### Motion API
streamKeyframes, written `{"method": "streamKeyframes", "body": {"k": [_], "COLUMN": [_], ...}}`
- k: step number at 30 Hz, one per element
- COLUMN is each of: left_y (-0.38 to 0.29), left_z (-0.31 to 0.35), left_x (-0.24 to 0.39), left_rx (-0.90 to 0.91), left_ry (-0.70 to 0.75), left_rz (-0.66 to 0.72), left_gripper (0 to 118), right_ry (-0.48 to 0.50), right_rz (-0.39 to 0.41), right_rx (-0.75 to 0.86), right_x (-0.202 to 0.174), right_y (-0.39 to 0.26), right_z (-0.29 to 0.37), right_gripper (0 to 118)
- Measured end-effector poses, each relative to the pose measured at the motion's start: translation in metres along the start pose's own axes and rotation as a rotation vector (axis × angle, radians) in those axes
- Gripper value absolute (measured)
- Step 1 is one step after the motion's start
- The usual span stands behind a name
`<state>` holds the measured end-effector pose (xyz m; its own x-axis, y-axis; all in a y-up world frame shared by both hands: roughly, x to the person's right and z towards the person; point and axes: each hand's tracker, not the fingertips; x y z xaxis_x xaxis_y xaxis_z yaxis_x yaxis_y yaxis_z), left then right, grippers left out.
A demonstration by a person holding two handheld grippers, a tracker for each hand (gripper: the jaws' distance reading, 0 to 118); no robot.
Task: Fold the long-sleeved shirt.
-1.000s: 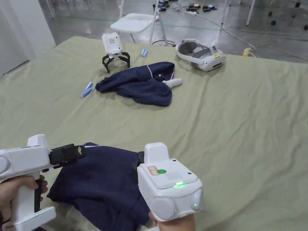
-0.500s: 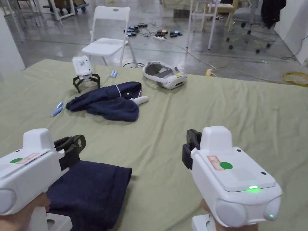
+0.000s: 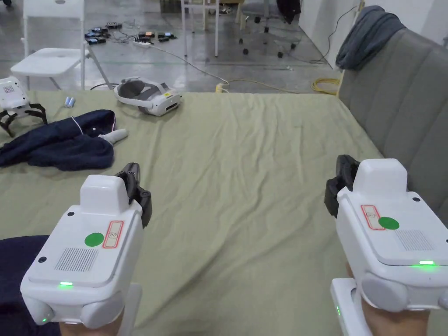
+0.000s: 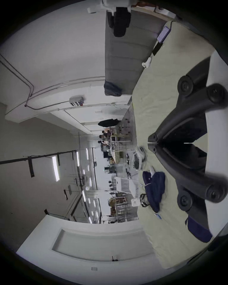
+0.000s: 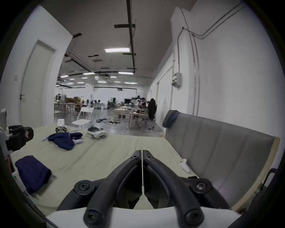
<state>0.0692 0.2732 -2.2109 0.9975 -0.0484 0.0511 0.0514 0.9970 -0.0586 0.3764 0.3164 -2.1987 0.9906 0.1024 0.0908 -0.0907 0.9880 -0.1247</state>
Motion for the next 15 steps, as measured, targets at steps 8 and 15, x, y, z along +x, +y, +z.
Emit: {"method": "streamKeyframes", "body": {"k": [8, 15], "left_y": [-0.017, -0.015], "left_z": [0.017, 0.023], "left_x": [0.003, 0.004], "left_rx": [-0.033, -0.026], "left_ry": [0.021, 0.038], "left_rz": [-0.025, -0.012], "left_gripper": [4, 4], "right_ry": [-0.030, -0.016], "right_rz": [-0.009, -0.008], "right_rx": [0.017, 0.030], "right_x": [0.008, 0.004], "right_y": [-0.023, -0.028], "right_z": [0.018, 0.021], "right_gripper": [0, 0]}}
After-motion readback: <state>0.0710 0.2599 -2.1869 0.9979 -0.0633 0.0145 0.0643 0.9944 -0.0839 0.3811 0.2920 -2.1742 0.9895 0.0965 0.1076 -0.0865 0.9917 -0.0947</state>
